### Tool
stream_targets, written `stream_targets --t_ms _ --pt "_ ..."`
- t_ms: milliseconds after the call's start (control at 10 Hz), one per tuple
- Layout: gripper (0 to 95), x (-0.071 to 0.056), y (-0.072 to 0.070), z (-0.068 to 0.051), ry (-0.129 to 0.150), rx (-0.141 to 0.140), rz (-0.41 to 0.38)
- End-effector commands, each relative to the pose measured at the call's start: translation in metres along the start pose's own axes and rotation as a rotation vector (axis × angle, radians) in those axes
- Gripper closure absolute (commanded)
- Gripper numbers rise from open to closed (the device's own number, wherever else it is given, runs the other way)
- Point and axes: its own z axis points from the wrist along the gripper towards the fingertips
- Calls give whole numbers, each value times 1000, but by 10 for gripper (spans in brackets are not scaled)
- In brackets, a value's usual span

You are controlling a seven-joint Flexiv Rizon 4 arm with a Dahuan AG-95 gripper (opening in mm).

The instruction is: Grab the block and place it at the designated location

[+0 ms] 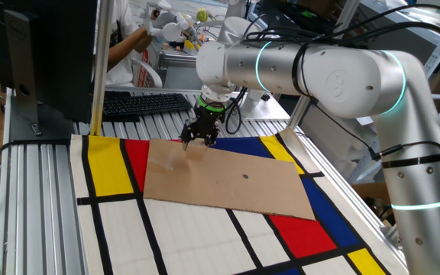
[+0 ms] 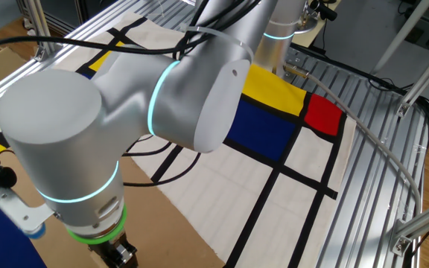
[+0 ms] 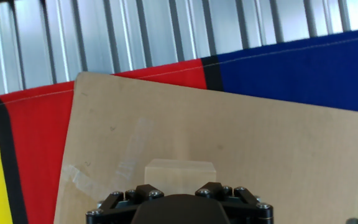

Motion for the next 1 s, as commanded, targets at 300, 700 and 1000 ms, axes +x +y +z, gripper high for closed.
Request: stream_targets --t_ms 300,700,1000 --pt "950 -3 0 2 -4 0 12" --pt "950 -2 0 2 -4 4 22" --pt "950 -2 0 2 -7 18 29"
